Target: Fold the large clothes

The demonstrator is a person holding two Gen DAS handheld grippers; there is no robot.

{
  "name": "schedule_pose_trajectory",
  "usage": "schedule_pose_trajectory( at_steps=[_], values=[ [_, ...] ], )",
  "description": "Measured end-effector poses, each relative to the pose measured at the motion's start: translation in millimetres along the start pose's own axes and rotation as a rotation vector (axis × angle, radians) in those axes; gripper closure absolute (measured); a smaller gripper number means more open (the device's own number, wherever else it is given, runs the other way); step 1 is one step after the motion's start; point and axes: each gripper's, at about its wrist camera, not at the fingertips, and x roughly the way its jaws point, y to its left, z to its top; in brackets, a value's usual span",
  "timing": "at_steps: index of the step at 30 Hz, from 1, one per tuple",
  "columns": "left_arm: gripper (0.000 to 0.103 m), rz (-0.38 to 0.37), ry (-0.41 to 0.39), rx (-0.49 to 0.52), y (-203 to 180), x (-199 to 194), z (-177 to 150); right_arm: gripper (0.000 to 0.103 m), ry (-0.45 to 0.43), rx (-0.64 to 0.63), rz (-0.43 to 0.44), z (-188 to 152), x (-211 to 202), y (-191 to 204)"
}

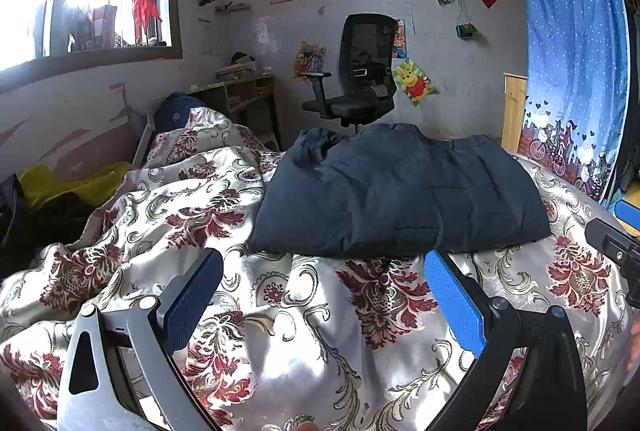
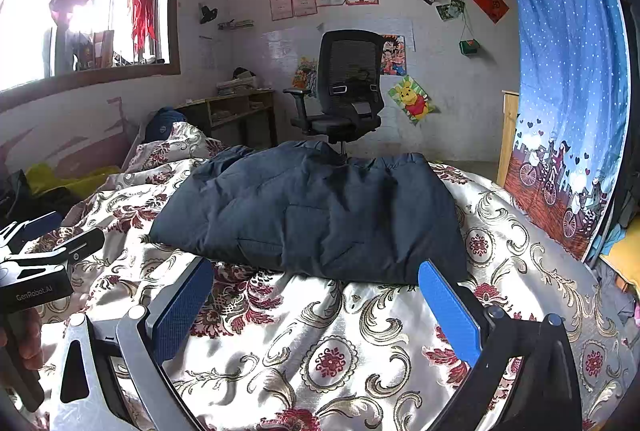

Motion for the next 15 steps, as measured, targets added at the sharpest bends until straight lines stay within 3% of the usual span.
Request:
schedule_pose_trajectory(
  at_steps=[15],
  values=[
    [0.004, -0.003, 0.008, -0.006, 0.2, 0.0, -0.8, 0.000, 0.001, 0.002, 0.000, -0.3, 0.1, 0.2]
  ],
)
